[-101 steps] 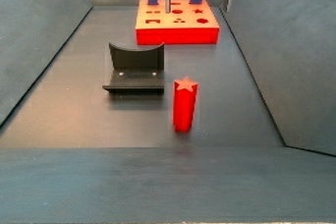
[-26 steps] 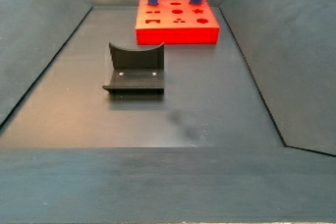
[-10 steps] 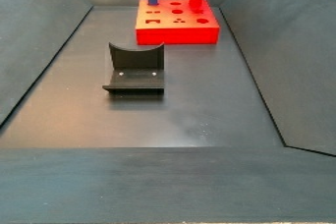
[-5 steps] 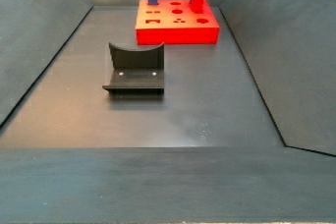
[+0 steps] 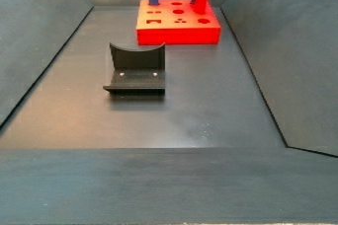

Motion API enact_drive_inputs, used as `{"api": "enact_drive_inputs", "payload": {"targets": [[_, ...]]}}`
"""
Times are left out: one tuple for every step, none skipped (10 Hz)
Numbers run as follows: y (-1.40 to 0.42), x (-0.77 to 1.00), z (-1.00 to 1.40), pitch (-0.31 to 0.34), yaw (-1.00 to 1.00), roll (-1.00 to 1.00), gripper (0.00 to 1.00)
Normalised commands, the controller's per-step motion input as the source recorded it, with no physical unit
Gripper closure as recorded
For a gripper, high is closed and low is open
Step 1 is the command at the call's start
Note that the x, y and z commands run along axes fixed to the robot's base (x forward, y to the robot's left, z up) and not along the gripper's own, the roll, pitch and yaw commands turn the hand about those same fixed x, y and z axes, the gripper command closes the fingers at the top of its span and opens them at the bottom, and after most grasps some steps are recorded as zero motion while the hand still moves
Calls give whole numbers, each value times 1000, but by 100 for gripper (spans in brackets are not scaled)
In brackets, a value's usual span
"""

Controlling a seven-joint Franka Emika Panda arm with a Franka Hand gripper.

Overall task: Pick up the star object. Move up. Move to above the board. Insert the star object.
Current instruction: Insert the star object.

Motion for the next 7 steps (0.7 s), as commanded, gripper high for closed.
{"api": "enact_drive_inputs", "payload": {"targets": [[-49,206,-543,-100,0,0,100],[-109,123,-703,-170,-11,0,100],[-163,0,-820,-219,-3,86,100],[-40,0,-829,-203,0,94,100],[0,51,0,49,0,27,100],[0,0,0,14,0,0,100],[0,0,0,0,0,0,100]]}}
